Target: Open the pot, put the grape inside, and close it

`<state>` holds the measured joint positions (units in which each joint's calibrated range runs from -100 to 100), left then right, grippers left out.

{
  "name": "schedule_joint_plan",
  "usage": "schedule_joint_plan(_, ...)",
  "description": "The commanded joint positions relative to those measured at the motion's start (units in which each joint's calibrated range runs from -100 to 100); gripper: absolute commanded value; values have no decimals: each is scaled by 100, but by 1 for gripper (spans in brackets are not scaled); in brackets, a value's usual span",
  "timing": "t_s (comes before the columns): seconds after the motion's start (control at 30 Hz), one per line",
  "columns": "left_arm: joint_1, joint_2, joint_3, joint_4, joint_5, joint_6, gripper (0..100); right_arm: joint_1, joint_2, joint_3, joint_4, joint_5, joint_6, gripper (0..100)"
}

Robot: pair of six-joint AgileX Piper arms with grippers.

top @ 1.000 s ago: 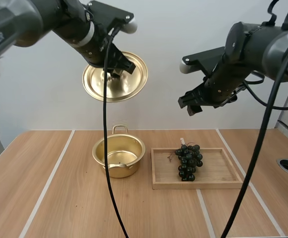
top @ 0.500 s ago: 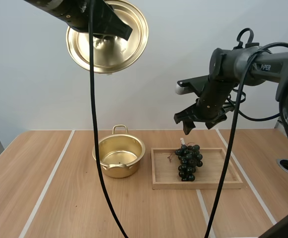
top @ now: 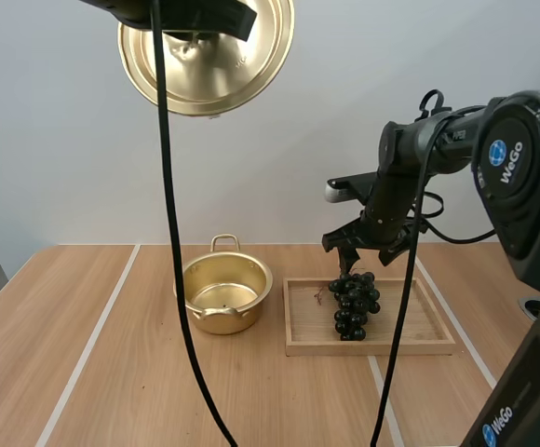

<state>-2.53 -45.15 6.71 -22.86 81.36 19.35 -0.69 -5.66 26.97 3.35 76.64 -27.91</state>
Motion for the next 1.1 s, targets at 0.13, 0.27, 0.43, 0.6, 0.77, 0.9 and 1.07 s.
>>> schedule_joint_plan(0.13,-11,-33,-56,-228,11,-78,0,10,373,-49,1,-211,38,100)
schedule_joint_plan(0.27,-11,-33,-56,-264,8,-78,0,10,629,-49,13,-277,38,100)
schedule_joint_plan(0.43,-11,-33,-56,-264,8,-78,0,10,931,-49,33,-412,38,100)
schedule_joint_plan(0.6,-11,-33,-56,-264,8,-78,0,10,1232,-49,153,-694,38,100)
schedule_joint_plan(0.77,-11,-33,-56,-263,104,-78,0,10,1426,-49,153,-1018,38,100)
schedule_joint_plan(0.9,-11,-33,-56,-263,142,-78,0,10,1572,-62,153,-1087,38,100)
schedule_joint_plan(1.07,-11,-33,-56,-263,142,-78,0,10,1598,-62,236,-1087,38,37)
